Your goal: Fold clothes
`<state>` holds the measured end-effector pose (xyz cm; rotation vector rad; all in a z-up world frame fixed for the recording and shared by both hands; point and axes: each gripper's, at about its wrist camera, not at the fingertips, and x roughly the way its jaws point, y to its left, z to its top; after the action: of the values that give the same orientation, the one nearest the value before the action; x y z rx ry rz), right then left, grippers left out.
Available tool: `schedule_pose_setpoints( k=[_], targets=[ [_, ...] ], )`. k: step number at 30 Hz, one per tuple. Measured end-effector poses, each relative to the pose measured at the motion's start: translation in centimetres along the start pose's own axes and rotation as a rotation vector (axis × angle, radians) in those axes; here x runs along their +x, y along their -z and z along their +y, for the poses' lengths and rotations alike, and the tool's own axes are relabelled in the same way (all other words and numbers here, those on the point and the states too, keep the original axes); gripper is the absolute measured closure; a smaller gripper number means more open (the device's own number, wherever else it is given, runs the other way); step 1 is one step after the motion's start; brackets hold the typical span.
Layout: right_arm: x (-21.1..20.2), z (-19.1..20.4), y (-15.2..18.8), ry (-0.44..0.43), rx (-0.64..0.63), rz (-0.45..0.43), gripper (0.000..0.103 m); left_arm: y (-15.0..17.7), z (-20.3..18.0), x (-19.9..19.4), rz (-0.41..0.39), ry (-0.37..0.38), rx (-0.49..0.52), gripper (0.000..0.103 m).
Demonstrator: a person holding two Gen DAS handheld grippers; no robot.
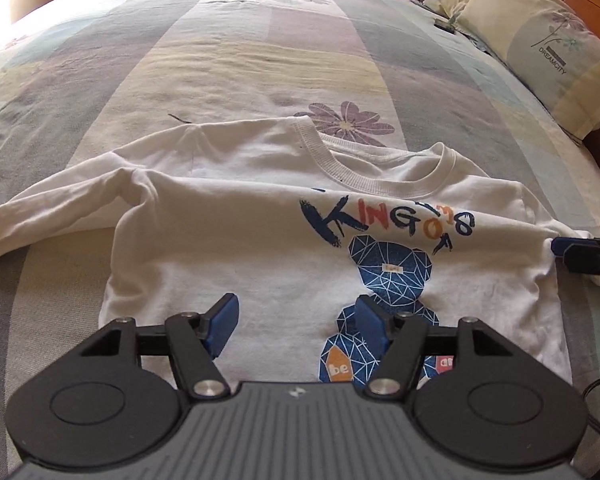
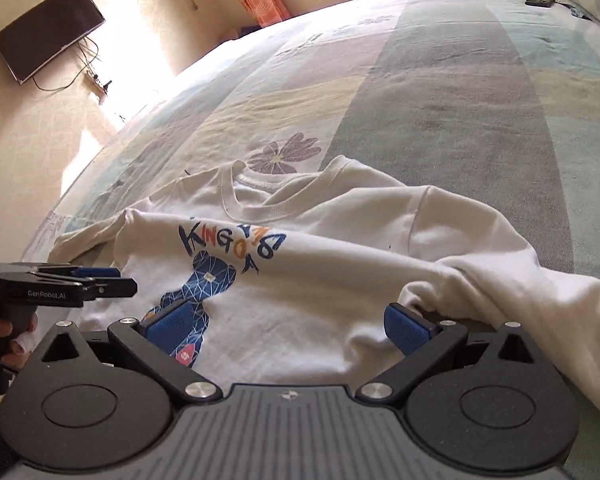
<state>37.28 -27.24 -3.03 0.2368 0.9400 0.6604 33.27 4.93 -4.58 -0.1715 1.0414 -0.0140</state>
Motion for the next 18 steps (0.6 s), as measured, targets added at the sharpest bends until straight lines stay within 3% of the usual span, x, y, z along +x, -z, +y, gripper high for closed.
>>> schedule_pose_setpoints(
  k=[2, 4, 6, 12, 15, 18],
  targets=[
    [-0.4, -0.9, -1.4, -0.030, 0.034, -0.044, 0.001, 0.3, 0.1, 0.7, 0.009, 0.010, -0.008, 0.038],
    [-0.9, -1.8, -2.5, -0.056, 0.055, -0.071, 0.003, 0.5, 0.2, 0.8, 0.001, 0.025, -0.002, 0.024],
    [-1.2, -2.6, -3.6, -0.054, 0.060, -0.087, 0.013, 0.8, 0.2, 1.0, -0.007, 0.041, 0.003, 0.024],
    [1.9, -2.8, -8.7, 0.049, -0.101, -0.069, 0.041, 0.4, 0.3, 0.4, -0.039, 0.095, 0.059, 0.024],
    [4.7, -2.9, -10.7, 0.091, -0.153, -0.031, 0.045, -0.3, 0.6, 0.2, -0.055, 0.118, 0.117, 0.024],
    [8.8, -3.0, -11.2, 0.128, -0.200, 0.047, 0.047, -0.5, 1.9, 0.5, -0.047, 0.125, 0.111, 0.024]
  ],
)
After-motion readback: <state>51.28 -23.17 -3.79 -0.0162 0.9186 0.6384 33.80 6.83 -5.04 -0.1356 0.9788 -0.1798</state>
